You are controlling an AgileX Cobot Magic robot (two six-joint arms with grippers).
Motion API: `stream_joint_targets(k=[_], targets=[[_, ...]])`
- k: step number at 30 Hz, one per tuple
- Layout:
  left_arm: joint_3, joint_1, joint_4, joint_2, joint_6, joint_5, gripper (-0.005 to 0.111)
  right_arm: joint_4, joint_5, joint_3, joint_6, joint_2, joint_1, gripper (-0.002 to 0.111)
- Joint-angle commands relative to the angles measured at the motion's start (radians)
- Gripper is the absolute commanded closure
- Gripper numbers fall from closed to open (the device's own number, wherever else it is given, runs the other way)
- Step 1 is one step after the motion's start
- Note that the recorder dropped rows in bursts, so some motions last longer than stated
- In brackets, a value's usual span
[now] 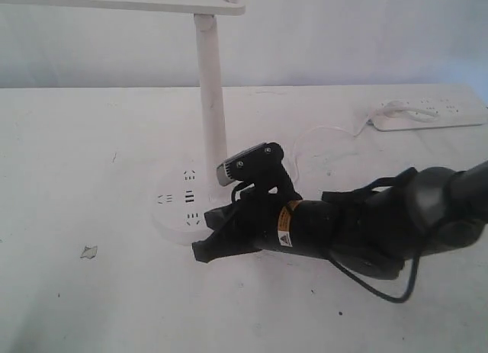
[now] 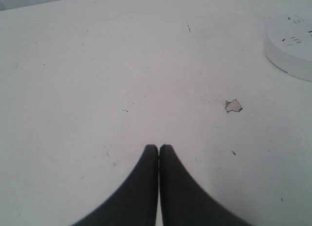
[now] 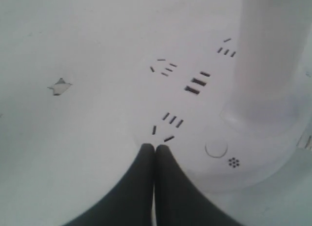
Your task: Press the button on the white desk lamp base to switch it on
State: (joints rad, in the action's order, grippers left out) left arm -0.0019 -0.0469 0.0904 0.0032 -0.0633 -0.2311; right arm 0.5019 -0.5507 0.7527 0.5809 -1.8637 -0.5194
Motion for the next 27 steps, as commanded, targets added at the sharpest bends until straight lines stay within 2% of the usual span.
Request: stream_joint_targets(k=[1,7,15,27], targets=[[0.002,0.0,-0.007,-0.003,0.0,-0.001,0.107,-0.027,0.058,0.077,0.004,-0.053,-0.003,0.108],[0.002,0.0,-0.007,-0.003,0.0,-0.001,0.107,-0.102,0.134,0.151,0.004,-0.102,-0.003,0.108],[0.002,0.0,-0.007,-0.003,0.0,-0.001,0.107,-0.108,0.201,0.187,0.004,-0.138,-0.003,0.108],[0.002,0.0,-0.007,-0.003,0.0,-0.001,0.107,-0.108,0.172,0.171,-0.001,-0.121,-0.003,0.108]])
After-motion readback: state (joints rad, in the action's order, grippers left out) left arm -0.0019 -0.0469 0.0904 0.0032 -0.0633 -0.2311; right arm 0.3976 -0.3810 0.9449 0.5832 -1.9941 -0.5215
